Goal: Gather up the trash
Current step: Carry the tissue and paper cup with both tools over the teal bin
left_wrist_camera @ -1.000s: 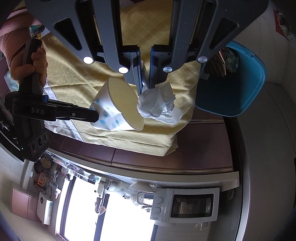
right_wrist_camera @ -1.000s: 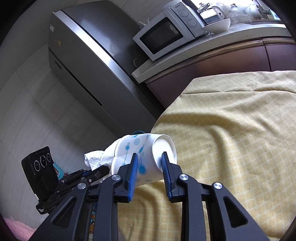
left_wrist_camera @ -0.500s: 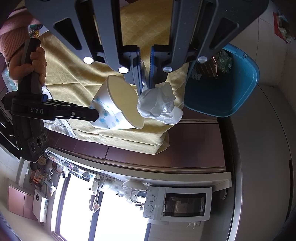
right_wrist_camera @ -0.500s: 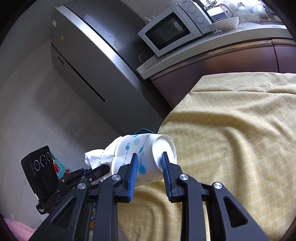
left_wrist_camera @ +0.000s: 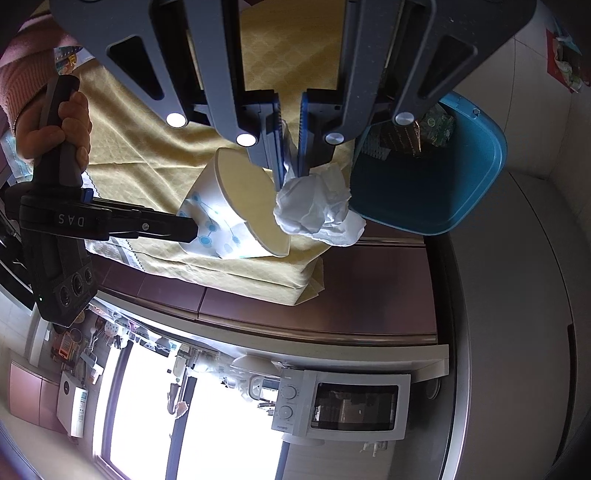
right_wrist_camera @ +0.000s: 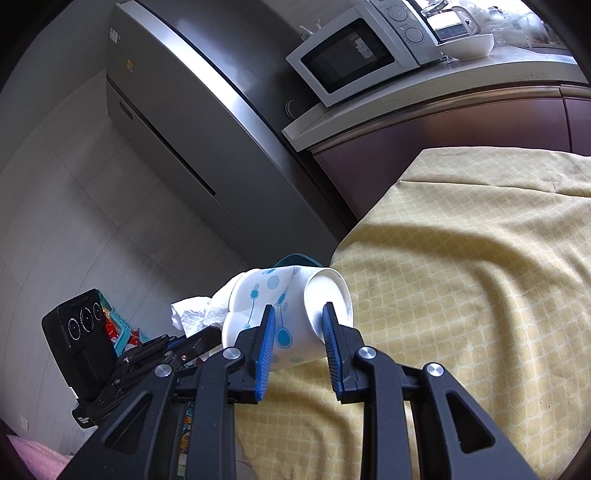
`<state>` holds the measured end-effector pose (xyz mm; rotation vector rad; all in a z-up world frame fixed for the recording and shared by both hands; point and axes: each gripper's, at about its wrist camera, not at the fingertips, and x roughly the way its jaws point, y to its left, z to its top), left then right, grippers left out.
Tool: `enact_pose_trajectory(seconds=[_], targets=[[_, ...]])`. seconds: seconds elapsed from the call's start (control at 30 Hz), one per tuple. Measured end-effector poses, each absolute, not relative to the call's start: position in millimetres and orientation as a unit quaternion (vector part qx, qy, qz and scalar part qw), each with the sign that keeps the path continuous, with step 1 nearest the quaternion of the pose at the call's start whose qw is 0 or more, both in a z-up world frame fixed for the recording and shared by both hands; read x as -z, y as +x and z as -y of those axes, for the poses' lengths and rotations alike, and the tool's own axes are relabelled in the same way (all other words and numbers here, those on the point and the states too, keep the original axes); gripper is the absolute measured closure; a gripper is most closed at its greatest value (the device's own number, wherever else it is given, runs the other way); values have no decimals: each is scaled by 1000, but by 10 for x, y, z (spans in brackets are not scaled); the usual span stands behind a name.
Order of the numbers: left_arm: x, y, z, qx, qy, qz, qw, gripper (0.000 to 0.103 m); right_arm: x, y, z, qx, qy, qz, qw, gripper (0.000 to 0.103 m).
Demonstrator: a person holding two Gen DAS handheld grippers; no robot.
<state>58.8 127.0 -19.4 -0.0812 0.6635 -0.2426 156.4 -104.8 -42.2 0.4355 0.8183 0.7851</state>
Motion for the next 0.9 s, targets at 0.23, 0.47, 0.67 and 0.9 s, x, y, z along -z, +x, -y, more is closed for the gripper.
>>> enact_pose_trajectory(seconds=[0.23, 0.47, 0.67, 0.9], targets=[[190, 591, -1398, 104, -46, -323, 940, 96, 400, 1598, 924, -376, 197, -387, 818, 79], [191, 612, -1508, 92, -49, -324, 940, 96, 396, 1640, 806, -381, 192, -391, 815, 79], [213, 639, -1574, 84, -53, -326, 940, 96, 393, 1672, 719, -386, 188, -395, 812, 79], [242, 669, -1653, 75, -57, -328, 940, 96, 384, 1706, 633, -391, 182, -398, 810, 79]])
